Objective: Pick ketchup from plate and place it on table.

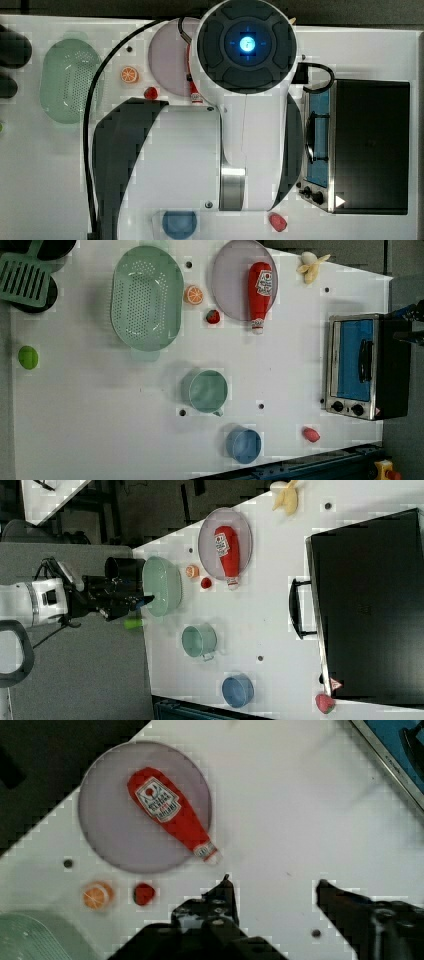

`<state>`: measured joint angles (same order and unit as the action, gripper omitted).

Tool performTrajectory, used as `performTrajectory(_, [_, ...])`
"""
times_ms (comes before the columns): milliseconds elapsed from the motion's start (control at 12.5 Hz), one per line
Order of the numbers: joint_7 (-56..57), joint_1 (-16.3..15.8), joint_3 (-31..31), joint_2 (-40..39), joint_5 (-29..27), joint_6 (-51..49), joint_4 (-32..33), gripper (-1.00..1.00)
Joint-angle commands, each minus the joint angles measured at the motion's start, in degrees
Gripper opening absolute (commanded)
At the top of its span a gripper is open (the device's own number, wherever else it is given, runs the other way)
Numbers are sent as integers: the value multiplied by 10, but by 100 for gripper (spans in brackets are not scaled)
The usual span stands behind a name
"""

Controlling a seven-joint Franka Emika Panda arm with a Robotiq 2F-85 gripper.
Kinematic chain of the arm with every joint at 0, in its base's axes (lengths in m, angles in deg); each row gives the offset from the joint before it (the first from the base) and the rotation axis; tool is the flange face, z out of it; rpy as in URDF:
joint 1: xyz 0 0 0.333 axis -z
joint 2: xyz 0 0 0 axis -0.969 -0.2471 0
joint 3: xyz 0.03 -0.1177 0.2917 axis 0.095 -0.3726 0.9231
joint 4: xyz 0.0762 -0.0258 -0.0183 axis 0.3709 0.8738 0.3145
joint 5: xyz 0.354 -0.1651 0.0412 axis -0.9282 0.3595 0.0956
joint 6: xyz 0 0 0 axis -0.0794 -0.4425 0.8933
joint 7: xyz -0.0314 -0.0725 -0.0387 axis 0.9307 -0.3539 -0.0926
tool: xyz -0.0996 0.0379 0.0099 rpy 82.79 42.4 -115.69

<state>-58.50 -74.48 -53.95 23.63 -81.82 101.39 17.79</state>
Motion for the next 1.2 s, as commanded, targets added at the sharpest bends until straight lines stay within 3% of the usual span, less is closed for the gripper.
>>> performTrajectory(80, [-35, 56, 29, 71, -17, -60, 54, 59])
performTrajectory(240, [-34, 54, 32, 63, -17, -59, 54, 99])
performTrajectory(800, [-12, 37, 56, -39, -17, 14, 53, 100])
performTrajectory(1200, [169, 28, 63, -134, -17, 100, 51, 100])
